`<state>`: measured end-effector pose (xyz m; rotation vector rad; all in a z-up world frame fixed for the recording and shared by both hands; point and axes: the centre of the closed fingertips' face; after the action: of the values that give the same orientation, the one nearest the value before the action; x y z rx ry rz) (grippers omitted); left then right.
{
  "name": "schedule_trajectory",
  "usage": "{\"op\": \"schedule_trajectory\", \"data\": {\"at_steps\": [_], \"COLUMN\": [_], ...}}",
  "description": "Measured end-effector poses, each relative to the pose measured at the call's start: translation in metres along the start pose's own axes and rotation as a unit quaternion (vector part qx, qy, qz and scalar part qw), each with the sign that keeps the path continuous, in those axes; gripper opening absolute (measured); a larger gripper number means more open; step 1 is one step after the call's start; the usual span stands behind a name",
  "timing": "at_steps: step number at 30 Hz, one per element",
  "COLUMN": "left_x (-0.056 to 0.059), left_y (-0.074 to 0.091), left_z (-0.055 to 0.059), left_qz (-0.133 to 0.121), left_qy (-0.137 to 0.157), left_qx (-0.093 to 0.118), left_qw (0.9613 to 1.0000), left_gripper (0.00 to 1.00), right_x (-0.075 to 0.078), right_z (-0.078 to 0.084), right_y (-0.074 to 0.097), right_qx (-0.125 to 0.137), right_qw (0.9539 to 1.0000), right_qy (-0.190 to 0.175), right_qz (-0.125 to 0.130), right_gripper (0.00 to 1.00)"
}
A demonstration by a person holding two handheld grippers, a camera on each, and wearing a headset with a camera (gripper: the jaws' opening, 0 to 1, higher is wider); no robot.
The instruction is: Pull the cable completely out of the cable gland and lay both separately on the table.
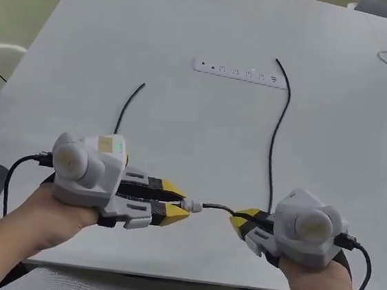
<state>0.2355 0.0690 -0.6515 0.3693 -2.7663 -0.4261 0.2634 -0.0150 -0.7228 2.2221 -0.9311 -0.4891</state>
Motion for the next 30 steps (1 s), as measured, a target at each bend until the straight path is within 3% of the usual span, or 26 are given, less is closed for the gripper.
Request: {"op": "schedule_trajectory", "data": {"at_steps": [5,22,30], "left_x": [0.000,-0.004,-0.003], "left_y": [-0.001,0.000,0.001], "left_z": [0.002,0.002,0.002], "left_qz": [0.001,0.003,0.006], "left_qy": [0.001,0.005,0.005], "left_qx": [-0.002,-0.005,-0.007], "left_qw": [1.0000,1.0000,0.9999], "left_gripper": [0.15,0.15,0.15], "right_x": [0.000,-0.007,-0.015], "right_z": [0.003,0.000,-0.006], "right_y": [-0.002,0.004,0.008], "right_qx": [-0.005,0.011,0.008], "right_qw": [0.9996,0.9997,0.9990], "right_qy": [-0.028,-0.005,0.030], "right_qz": [-0.001,-0.021,-0.032], "right_gripper": [0.00,0.02,0.06]}}
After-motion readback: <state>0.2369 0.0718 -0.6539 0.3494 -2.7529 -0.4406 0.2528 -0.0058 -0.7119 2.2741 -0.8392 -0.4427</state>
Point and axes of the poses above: the centre of the closed fingertips' face, and the gripper's own axes: y roughly backward along the fingers, x roughly to its right, z roughly out of its underside
